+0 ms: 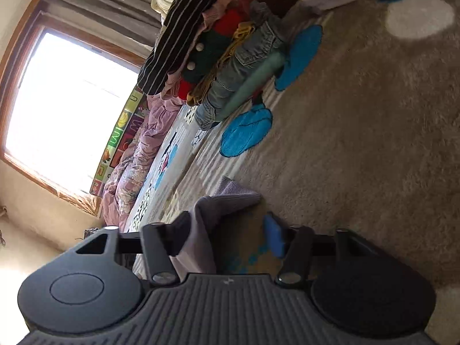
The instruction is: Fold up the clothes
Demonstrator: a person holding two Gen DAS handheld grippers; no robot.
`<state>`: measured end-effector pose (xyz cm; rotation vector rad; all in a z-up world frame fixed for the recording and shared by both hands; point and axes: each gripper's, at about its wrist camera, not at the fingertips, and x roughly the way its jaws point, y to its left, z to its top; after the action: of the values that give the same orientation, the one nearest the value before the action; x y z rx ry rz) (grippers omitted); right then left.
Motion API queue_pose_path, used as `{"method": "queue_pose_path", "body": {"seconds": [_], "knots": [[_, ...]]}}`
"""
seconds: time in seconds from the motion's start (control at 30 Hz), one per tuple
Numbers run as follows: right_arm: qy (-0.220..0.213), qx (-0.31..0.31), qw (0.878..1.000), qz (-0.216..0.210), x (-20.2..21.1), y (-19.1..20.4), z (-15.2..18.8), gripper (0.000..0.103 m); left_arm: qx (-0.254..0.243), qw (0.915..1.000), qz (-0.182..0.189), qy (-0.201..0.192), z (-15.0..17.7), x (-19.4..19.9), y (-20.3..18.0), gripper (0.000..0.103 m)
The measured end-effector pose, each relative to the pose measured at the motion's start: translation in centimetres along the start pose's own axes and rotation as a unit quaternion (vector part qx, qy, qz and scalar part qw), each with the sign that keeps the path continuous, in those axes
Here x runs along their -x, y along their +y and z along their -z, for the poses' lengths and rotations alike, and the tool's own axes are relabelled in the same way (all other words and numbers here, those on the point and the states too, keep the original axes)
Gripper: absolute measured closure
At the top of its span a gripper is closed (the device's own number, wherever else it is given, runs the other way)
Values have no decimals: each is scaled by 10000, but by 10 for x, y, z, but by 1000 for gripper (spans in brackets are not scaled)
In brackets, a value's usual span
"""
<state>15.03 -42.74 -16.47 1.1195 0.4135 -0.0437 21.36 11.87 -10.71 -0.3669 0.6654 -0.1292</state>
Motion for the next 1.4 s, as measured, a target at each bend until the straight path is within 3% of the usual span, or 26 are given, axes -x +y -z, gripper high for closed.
{"method": "queue_pose_path", "body": {"seconds": [0.23,0.27,0.3,0.37,0.43,0.53,0.63,0.73,0.8,0.87,1.1,1.17,1.2,1.23,1.27,1.37,1.4], "knots": [[71,-245,9995,-159,-28,6,-9,36,-114,9999,-61,9,2,-3,-1,55],[112,-261,9994,-200,-34,7,-11,41,-126,9999,-61,11,2,-3,-1,54],[153,-277,9992,-241,-39,9,-13,59,-137,9999,-59,13,2,-3,-1,54],[245,46,9994,-248,-46,21,-14,84,-158,9999,-52,19,2,-4,-1,54],[-178,565,9976,-360,-30,42,-22,88,-159,9999,-24,25,1,-4,1,54],[-700,1503,9852,-429,-8,71,-37,94,-191,9998,9,30,0,-3,3,54],[-521,1970,9784,341,-23,66,-51,94,-238,9997,35,48,0,-4,5,54],[-342,1396,9872,693,-24,35,-55,82,-221,9997,55,44,0,-4,5,53],[-434,1008,9914,712,-15,21,-47,52,-235,9997,46,40,0,-4,4,52],[-363,776,9935,749,-13,12,-33,39,-249,9997,36,36,0,-4,3,51],[35,1208,9895,797,-37,34,-3,39,-295,9996,9,25,1,-3,0,49],[117,2106,9695,1248,-46,48,4,44,-288,9996,12,26,2,-3,1,49],[162,2597,9541,1485,-50,55,8,68,-285,9996,13,26,2,-3,1,49],[206,3080,9355,1718,-54,62,12,76,-282,9996,17,26,2,-3,2,49],[211,3134,9330,1757,-52,59,10,77,-281,9996,27,26,1,-3,3,49],[148,2858,9425,1726,-40,47,-2,77,-261,9996,42,20,-1,-2,5,49],[90,2830,9429,1755,-37,49,-3,73,-248,9997,41,16,-1,-1,7,49]]}}
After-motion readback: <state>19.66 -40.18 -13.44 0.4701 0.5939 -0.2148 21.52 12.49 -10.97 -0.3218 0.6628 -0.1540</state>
